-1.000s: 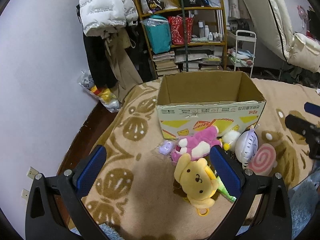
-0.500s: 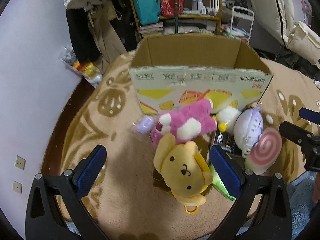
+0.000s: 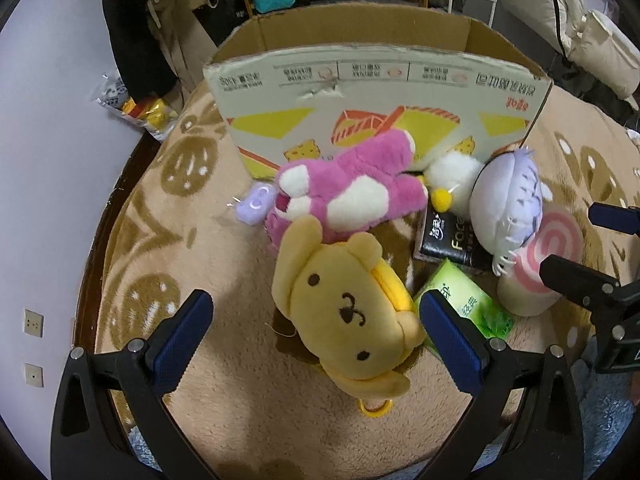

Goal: Organize soft objects
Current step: 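Move left tool toward yellow plush dog while right tool approaches pink swirl cushion, then close left gripper on yellow plush dog while right gripper closes on swirl cushion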

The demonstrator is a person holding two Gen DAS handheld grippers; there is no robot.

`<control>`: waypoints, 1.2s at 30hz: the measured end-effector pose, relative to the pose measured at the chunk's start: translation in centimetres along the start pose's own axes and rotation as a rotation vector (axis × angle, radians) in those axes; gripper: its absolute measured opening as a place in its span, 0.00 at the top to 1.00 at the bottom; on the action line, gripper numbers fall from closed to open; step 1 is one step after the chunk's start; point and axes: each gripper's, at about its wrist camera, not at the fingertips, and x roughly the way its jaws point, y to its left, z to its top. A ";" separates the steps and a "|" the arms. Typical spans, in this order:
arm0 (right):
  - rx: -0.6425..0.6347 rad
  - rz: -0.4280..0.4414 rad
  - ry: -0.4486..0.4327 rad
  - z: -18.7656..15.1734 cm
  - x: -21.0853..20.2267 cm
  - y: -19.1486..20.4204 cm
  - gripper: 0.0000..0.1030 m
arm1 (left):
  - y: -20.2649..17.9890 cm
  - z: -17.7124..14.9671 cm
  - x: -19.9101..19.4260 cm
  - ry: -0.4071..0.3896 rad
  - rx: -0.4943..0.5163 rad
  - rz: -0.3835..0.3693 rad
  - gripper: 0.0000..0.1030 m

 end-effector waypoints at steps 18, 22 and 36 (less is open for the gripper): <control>-0.049 0.039 0.088 -0.4 2.2 0.9 0.11 | -0.3 -0.3 1.8 0.050 0.022 -0.010 0.03; -0.053 0.051 0.095 -0.5 2.4 1.1 0.20 | -0.6 -0.4 2.1 0.065 0.032 -0.041 0.14; -0.054 0.070 0.098 -0.7 2.2 0.9 0.50 | -0.4 -0.8 1.3 0.056 0.021 -0.100 0.35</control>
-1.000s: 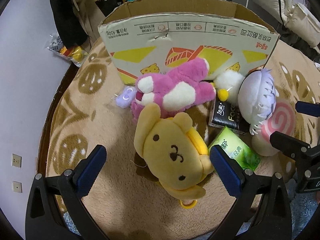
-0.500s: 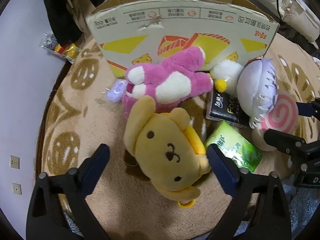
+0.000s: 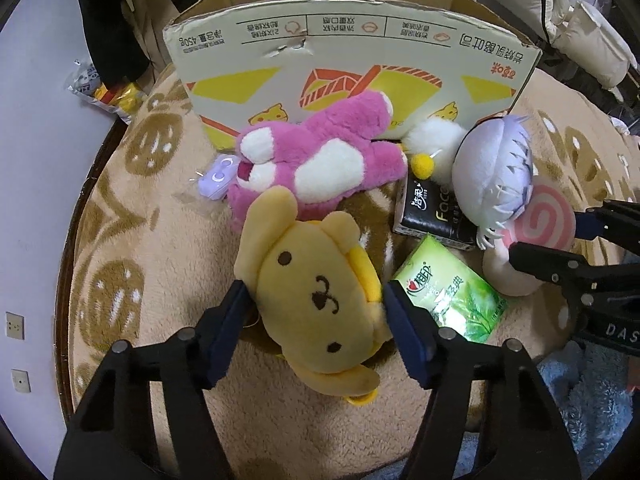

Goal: Organize soft objects
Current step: 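Close left gripper on yellow plush dog while right gripper closes on swirl cushion, then lift yellow dog with left tool while right tool carries swirl cushion over box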

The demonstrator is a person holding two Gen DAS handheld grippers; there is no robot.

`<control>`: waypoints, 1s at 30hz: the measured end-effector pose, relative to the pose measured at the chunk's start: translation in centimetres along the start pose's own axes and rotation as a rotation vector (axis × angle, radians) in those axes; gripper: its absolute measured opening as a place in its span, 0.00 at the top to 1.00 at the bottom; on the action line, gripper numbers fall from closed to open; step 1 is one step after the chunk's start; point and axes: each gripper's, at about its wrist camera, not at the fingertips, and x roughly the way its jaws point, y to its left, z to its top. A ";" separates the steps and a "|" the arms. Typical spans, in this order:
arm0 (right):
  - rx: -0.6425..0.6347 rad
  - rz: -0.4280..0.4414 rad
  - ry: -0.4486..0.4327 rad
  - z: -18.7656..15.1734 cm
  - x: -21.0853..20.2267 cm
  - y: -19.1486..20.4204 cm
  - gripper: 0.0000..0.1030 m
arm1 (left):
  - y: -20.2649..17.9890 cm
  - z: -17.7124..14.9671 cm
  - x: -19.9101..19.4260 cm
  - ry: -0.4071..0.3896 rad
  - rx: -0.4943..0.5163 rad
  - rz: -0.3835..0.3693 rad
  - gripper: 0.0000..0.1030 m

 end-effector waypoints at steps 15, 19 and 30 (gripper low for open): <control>0.063 0.005 -0.069 -0.9 -2.8 -1.3 0.55 | -0.4 -0.8 -1.9 -0.044 0.020 0.019 0.37; 0.079 0.004 -0.123 -1.2 -4.3 -1.8 0.55 | -0.1 -0.9 -3.1 -0.082 0.008 0.024 0.37; 0.085 0.032 -0.377 -1.3 -10.1 -1.3 0.55 | 0.5 -0.9 -9.5 -0.338 -0.017 0.099 0.37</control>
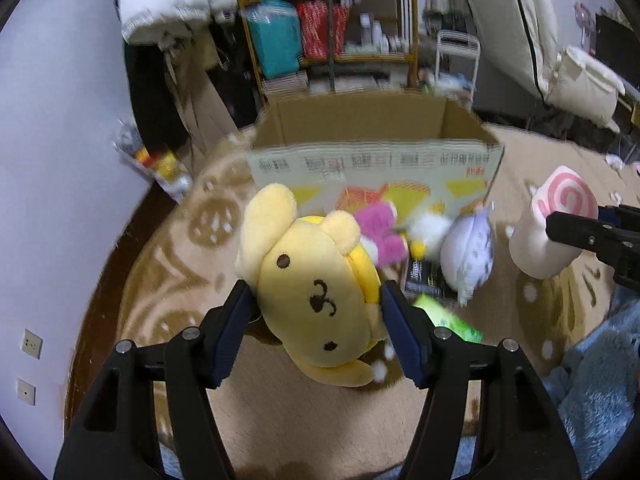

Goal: Organize soft objects
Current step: 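Lift yellow dog with left tool while right tool carries swirl cushion over box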

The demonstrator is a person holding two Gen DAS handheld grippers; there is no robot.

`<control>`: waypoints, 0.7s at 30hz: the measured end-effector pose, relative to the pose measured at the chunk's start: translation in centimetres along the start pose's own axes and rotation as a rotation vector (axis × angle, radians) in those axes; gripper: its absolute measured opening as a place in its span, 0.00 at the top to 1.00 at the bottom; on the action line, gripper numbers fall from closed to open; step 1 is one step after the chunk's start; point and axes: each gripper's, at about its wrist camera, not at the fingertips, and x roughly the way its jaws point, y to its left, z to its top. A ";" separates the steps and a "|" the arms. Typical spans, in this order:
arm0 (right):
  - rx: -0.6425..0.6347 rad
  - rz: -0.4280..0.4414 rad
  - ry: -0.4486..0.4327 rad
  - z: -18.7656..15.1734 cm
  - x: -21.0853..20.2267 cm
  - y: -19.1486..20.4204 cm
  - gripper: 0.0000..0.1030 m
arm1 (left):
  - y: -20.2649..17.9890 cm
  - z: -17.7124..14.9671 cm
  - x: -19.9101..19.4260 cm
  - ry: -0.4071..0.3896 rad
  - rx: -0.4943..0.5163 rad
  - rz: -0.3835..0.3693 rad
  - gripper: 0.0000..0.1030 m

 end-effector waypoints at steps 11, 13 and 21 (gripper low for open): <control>-0.033 0.036 -0.154 4.5 -3.1 2.0 0.54 | 1.6 4.1 -4.4 -0.191 -0.021 0.017 0.37; -0.039 0.037 -0.167 5.4 -3.4 2.1 0.54 | 1.9 4.9 -4.9 -0.209 -0.025 0.008 0.37; -0.038 0.055 -0.219 8.0 -3.7 2.5 0.54 | 2.8 7.3 -5.4 -0.257 -0.024 -0.001 0.37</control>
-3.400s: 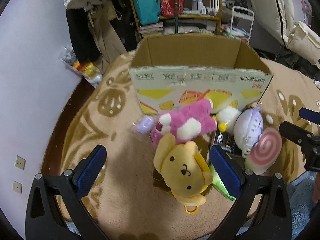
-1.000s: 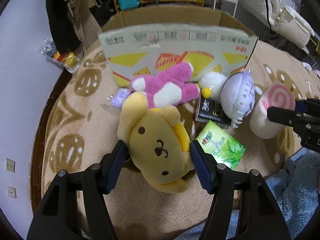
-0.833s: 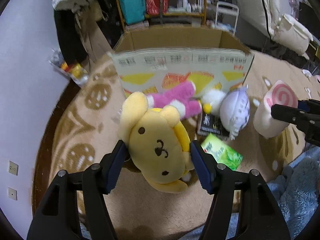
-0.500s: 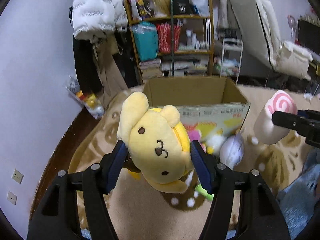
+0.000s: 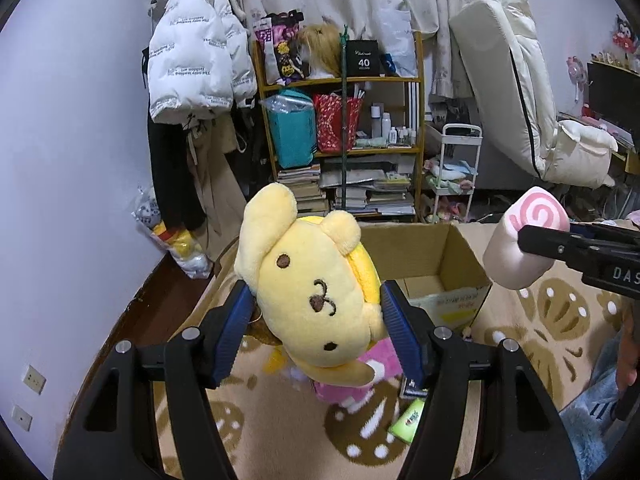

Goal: Organize soft objects
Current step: 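Lift yellow dog with left tool while right tool carries swirl cushion over box, then open left gripper dropping yellow dog into box while right releases swirl cushion there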

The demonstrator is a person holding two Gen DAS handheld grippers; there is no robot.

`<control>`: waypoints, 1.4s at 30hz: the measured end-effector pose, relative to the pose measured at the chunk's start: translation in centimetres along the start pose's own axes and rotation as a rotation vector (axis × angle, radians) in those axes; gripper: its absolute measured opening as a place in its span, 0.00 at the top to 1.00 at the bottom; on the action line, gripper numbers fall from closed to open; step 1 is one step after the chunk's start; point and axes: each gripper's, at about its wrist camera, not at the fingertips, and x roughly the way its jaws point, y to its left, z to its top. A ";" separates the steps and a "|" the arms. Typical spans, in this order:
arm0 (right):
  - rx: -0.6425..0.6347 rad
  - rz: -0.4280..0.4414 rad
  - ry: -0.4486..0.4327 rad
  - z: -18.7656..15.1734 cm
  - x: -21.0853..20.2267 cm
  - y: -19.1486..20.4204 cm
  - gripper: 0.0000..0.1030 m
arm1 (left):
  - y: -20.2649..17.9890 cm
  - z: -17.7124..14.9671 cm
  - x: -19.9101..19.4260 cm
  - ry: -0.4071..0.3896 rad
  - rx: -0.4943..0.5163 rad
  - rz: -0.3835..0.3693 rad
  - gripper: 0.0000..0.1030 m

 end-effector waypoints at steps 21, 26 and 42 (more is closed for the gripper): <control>0.031 0.053 -0.023 1.9 5.1 -1.4 0.52 | -2.8 3.7 7.7 0.007 0.074 -0.013 0.37; 0.040 0.068 -0.016 1.6 6.9 -2.2 0.50 | -2.7 3.2 10.5 0.066 0.062 -0.019 0.36; 0.074 0.107 0.061 0.1 11.1 -3.5 0.39 | -2.2 1.2 13.8 0.156 0.015 0.004 0.16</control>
